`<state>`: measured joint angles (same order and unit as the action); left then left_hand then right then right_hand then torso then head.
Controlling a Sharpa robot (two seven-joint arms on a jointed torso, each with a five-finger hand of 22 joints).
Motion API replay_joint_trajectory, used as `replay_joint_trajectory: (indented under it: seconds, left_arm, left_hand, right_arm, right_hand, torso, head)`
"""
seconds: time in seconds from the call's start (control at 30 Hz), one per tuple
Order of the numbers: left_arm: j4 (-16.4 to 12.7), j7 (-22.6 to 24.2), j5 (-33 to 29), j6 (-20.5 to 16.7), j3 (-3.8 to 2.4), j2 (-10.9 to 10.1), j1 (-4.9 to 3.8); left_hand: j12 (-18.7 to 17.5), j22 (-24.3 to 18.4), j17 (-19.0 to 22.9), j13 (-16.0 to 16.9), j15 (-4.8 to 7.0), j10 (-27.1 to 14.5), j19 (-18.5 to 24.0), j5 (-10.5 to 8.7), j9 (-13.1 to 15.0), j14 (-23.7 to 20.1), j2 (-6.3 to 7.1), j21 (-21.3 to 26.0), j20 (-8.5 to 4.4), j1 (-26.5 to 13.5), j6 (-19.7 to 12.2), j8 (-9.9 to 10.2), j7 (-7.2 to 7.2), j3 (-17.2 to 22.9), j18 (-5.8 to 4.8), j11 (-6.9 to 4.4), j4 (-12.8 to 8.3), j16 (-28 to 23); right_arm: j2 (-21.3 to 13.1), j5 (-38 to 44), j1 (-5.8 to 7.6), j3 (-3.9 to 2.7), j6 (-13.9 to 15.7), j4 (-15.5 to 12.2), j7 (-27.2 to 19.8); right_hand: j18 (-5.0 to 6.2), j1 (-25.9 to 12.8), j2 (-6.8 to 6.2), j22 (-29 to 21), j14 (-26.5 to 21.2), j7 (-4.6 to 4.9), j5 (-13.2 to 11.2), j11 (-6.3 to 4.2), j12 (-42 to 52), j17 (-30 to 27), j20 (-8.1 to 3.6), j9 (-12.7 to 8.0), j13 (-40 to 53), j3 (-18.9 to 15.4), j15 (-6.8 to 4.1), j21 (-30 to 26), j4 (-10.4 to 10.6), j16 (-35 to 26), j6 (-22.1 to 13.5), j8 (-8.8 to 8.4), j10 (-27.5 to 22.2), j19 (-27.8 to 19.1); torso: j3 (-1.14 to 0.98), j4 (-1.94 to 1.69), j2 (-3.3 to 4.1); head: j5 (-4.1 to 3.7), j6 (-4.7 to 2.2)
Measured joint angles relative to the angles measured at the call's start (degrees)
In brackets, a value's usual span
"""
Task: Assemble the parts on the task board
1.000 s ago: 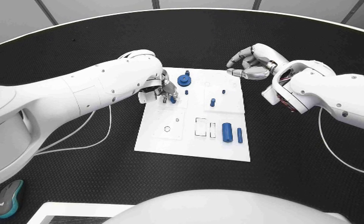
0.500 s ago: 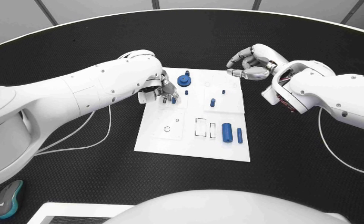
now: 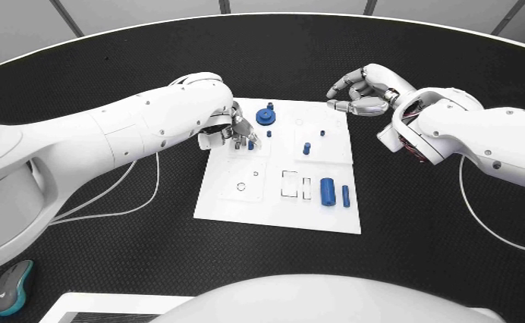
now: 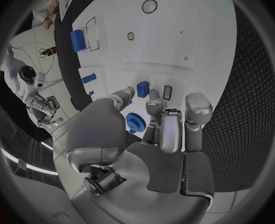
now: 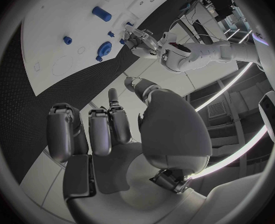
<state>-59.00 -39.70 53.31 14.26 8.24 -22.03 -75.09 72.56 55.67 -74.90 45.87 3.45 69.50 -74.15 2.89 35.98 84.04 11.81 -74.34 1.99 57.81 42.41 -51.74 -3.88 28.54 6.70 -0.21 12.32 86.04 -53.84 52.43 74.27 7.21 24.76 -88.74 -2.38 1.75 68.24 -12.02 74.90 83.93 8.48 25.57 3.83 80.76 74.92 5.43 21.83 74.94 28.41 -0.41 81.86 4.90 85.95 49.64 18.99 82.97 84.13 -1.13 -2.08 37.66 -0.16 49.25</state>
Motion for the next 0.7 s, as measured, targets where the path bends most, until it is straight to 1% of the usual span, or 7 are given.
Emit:
replay_joint_trajectory:
  seconds: [0.2,0.43,0.47,0.5,0.57,0.6,0.7]
  left_arm:
    - [-0.44,0.42,-1.12,-0.96,-0.01,-0.46,0.0]
    - [-2.72,0.9,-2.27,-2.1,-0.12,-2.19,-0.08]
    - [-3.09,0.94,-2.52,-2.2,-0.21,-2.5,-0.14]
    - [-3.54,0.99,-2.98,-2.24,-0.45,-2.9,-0.25]
    - [-4.23,1.09,-3.97,-2.3,-0.83,-3.56,-0.53]
    - [-4.56,1.16,-4.52,-2.34,-1.0,-3.89,-0.71]
    - [-5.37,1.36,-6.39,-2.42,-1.85,-5.01,-1.42]
  left_hand:
    - [0.0,-0.01,0.0,0.0,0.0,0.0,0.0,0.0,-0.03,0.0,0.0,0.0,0.0,0.0,0.0,0.02,0.0,-0.31,0.0,0.0,0.31,0.0]
    - [0.0,-0.4,0.0,-0.26,0.0,0.0,0.0,0.0,-0.16,0.0,0.0,0.23,0.0,0.0,-0.01,-0.24,0.0,-1.62,0.0,0.0,1.62,0.0]
    - [0.0,-0.52,0.0,-0.3,0.0,0.0,0.0,0.0,-0.16,0.0,-0.25,0.23,0.0,0.25,-0.01,-0.24,0.0,-1.83,0.0,0.0,1.84,0.0]
    - [0.0,-0.8,0.0,-0.46,0.0,-0.18,0.0,0.0,-0.23,0.0,-0.13,0.52,0.0,0.6,-0.01,-0.24,0.0,-1.93,0.0,-0.18,1.93,0.0]
    - [-0.76,-1.96,0.0,-1.97,0.0,-1.32,0.46,0.0,-0.47,0.0,-0.14,1.33,-0.21,1.72,-0.01,-0.24,0.0,-2.41,0.0,-0.03,2.41,0.0]
    - [-1.45,-2.62,0.0,-3.17,0.0,-2.1,0.87,0.0,-0.71,0.0,-0.23,1.71,-0.15,2.43,-0.35,-0.24,-0.34,-2.65,0.01,0.02,2.65,0.0]
    - [-2.53,-4.0,0.0,-5.14,0.0,-3.53,1.49,0.0,-1.66,0.0,-0.29,2.5,0.21,4.16,-2.15,1.19,-0.88,-2.69,0.01,0.65,2.69,0.0]
  right_arm:
    - [-0.01,0.0,-0.01,0.0,0.0,0.05,-0.01]
    - [-0.04,0.0,-0.14,0.0,0.05,0.46,-0.04]
    - [-0.05,0.0,-0.18,0.01,0.05,0.55,-0.04]
    - [-0.05,0.0,-0.22,0.01,0.06,0.67,-0.04]
    - [-0.05,0.0,-0.29,0.01,0.08,0.89,-0.04]
    - [-0.05,0.0,-0.32,0.01,0.09,1.01,-0.04]
    - [-0.01,0.0,-0.41,0.01,0.13,1.45,-0.08]
  right_hand:
    - [0.0,0.0,0.0,0.0,0.0,0.0,0.28,0.0,0.0,0.0,0.0,0.0,-0.01,0.0,0.0,0.0,0.0,0.0,0.0,0.0,0.0,0.0]
    - [0.0,0.0,0.0,0.0,0.0,0.0,0.28,0.0,0.0,-0.01,0.0,0.0,-0.01,0.0,0.0,0.0,0.0,0.0,0.0,0.0,0.0,0.0]
    - [0.0,0.0,0.0,0.0,0.0,0.0,0.28,0.0,0.0,-0.01,0.0,0.0,-0.01,0.0,0.0,0.0,0.0,0.0,0.0,0.0,0.0,0.0]
    - [0.0,0.0,0.0,0.0,0.0,0.0,0.28,0.0,0.0,0.0,0.0,0.0,-0.01,0.0,0.0,0.0,0.0,0.0,0.0,0.0,0.0,0.0]
    - [0.0,0.0,0.0,0.0,0.0,0.0,0.28,0.0,0.0,-0.01,0.0,0.0,-0.01,0.0,0.0,0.0,0.0,0.0,0.0,0.0,0.0,0.0]
    - [0.0,0.0,0.0,0.0,0.0,0.0,0.28,0.0,0.0,-0.01,0.0,0.0,-0.01,0.0,0.0,0.0,0.0,0.0,0.0,0.0,0.0,0.0]
    - [0.0,0.0,0.0,0.0,0.0,0.0,0.28,0.0,0.0,-0.01,0.0,-0.07,-0.01,0.0,0.0,0.0,0.0,0.0,0.0,0.0,0.0,0.0]
  torso:
    - [0.03,0.0,0.01]
    - [0.07,-0.04,-0.04]
    - [0.07,-0.05,-0.07]
    - [0.07,-0.05,-0.09]
    - [0.07,-0.05,-0.14]
    - [0.06,-0.05,-0.14]
    - [0.05,-0.08,-0.21]
  head:
    - [0.04,-0.01]
    - [-0.04,-0.13]
    - [-0.07,-0.17]
    - [-0.09,-0.21]
    - [-0.15,-0.37]
    - [-0.17,-0.52]
    - [-0.19,-1.0]
